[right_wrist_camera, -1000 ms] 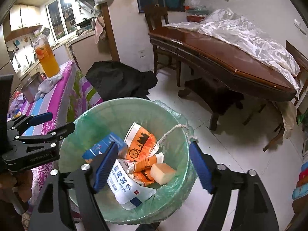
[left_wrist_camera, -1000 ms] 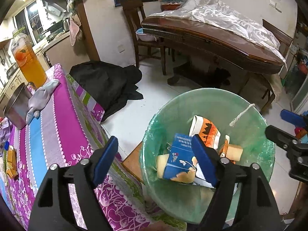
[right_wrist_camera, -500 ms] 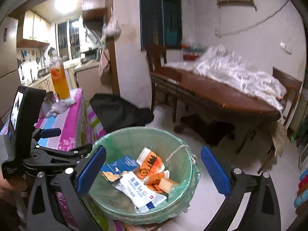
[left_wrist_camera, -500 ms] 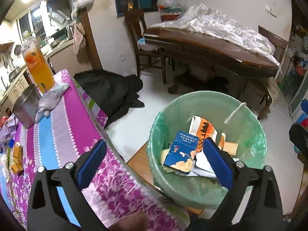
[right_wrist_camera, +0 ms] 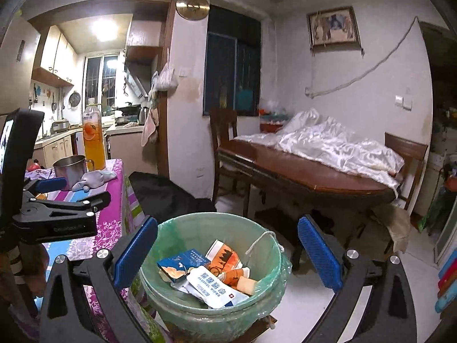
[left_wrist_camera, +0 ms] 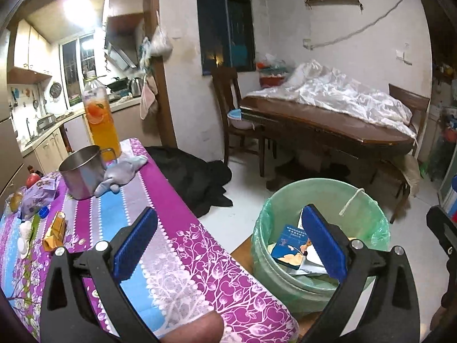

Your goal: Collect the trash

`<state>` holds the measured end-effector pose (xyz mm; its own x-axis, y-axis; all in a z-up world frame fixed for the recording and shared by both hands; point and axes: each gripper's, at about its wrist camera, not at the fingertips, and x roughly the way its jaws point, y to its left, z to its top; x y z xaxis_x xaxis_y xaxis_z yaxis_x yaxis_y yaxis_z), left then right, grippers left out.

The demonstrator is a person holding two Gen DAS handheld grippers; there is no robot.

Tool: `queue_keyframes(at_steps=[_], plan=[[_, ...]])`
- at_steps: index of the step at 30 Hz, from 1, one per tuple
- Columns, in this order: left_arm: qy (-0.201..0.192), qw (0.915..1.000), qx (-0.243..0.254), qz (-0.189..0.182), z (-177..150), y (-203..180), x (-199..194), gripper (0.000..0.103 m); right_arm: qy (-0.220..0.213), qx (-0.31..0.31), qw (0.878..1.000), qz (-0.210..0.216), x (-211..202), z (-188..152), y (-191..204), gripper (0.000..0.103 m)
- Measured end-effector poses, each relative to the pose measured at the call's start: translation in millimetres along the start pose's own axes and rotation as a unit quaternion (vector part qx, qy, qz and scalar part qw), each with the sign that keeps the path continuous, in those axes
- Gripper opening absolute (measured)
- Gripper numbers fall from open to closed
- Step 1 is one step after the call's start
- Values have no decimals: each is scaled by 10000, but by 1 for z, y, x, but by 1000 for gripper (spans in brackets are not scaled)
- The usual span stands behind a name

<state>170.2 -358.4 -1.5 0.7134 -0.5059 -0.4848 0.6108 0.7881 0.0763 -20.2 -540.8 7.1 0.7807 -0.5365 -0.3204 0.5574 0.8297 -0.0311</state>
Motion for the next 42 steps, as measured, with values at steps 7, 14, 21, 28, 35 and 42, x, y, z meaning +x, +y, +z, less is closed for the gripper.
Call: queue_keyframes(at_steps=[7,14,21,28,35,42], plan=[[-455,9989,-96,-38,-9,7,-22,97,-273,-3,9995,-183,-18,-8,3,98],[-488,9986,-84,-204,-12,2,-31,97,-400,59,9990,-203,-29,-10,3,98],[-793,9963,45,-325,-22,-3,-61,97,-564,235,9979,-211,-62,-17,3,98],[-1021,9933,180,-503,-56,-4,-105,97,-833,280,9957,-279,-123,-40,10,98],[-1026,9928,181,-595,-89,-9,-135,98,-810,411,9952,-376,-175,-71,14,98],[-1034,9916,71,-775,-107,-3,-159,98,-815,511,9940,-512,-206,-89,12,98]])
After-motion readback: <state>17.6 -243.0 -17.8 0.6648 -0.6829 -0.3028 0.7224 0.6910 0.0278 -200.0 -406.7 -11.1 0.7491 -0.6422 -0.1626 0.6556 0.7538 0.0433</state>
